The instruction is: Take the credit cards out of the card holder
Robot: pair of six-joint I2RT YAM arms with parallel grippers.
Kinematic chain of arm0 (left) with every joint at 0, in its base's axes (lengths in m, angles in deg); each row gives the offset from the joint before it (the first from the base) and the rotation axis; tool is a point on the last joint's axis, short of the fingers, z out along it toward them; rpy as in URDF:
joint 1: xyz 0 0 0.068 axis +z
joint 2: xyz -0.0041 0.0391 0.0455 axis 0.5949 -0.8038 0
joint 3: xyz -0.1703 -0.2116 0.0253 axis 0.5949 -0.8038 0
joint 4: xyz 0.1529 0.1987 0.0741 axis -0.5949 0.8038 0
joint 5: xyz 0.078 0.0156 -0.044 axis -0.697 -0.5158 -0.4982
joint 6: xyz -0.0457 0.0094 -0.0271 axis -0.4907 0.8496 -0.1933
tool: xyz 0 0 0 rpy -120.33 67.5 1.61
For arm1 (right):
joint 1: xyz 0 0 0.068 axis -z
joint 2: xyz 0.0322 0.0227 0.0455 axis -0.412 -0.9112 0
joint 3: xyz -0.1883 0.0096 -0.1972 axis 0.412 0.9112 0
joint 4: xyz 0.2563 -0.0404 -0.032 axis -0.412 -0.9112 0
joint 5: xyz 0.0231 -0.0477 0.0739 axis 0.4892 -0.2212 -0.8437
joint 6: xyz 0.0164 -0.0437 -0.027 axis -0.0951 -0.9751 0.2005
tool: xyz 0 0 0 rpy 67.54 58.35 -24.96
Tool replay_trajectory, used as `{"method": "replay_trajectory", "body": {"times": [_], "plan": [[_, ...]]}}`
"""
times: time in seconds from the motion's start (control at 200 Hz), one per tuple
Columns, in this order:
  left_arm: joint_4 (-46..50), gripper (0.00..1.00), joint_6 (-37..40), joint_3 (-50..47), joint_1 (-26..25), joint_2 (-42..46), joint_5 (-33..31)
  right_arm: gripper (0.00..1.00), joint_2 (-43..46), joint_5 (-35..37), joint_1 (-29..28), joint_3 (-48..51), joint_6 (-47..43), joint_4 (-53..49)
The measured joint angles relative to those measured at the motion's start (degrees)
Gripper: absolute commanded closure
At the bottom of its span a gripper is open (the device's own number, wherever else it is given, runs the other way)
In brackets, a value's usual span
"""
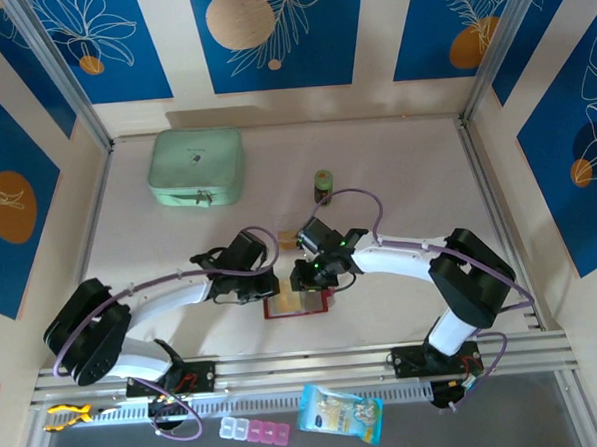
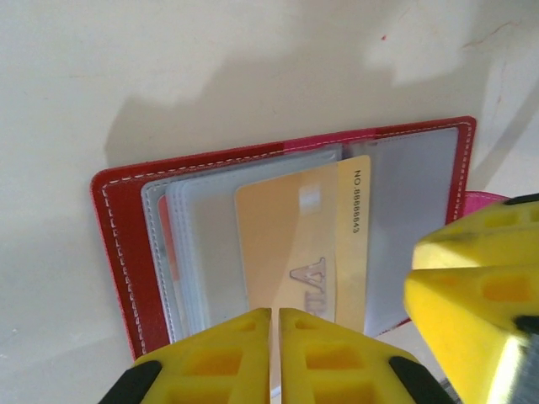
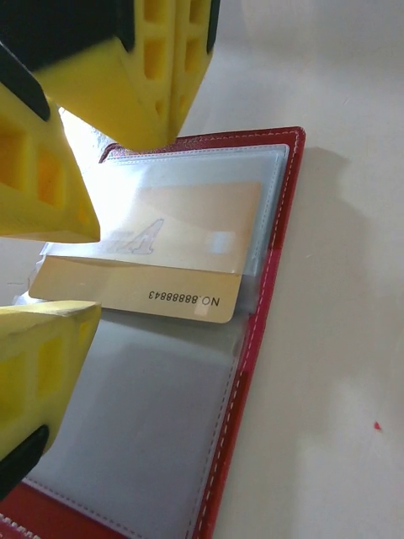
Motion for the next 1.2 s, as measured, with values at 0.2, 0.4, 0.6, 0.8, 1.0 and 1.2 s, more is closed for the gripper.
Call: {"method": "replay_trajectory", "body": {"times": [0.2, 0.4, 0.6, 0.8, 1.0, 1.2], "plan": [[-0.1, 0.93, 0.0, 0.0, -0.3, -2.2, 0.5, 0.75, 0.1, -1.4, 0.5, 2.3, 0.6, 2.3], [-0.1, 0.94, 0.0, 0.0, -0.4, -2.6, 0.3, 0.75, 0.1, -2.6, 0.7, 3.5, 1.4, 4.3], [-0.1, 0.94, 0.0, 0.0, -0.5, -2.8, 0.3, 0.75, 0.0, -3.6, 0.8, 4.3, 1.5, 6.3], [-0.2, 0.94, 0.0, -0.1, -0.5, -3.4, 0.3, 0.76, -0.8, -4.6, 1.1, 5.5, 2.3, 8.0], [-0.2, 0.94, 0.0, -0.1, -0.5, -3.4, 0.3, 0.78, -1.1, -5.8, 1.6, 7.3, 2.9, 10.7], [-0.1, 0.94, 0.0, -0.1, -0.6, -3.4, 0.2, 0.80, -1.1, -7.6, 2.6, 9.0, 4.0, 13.7]]}}
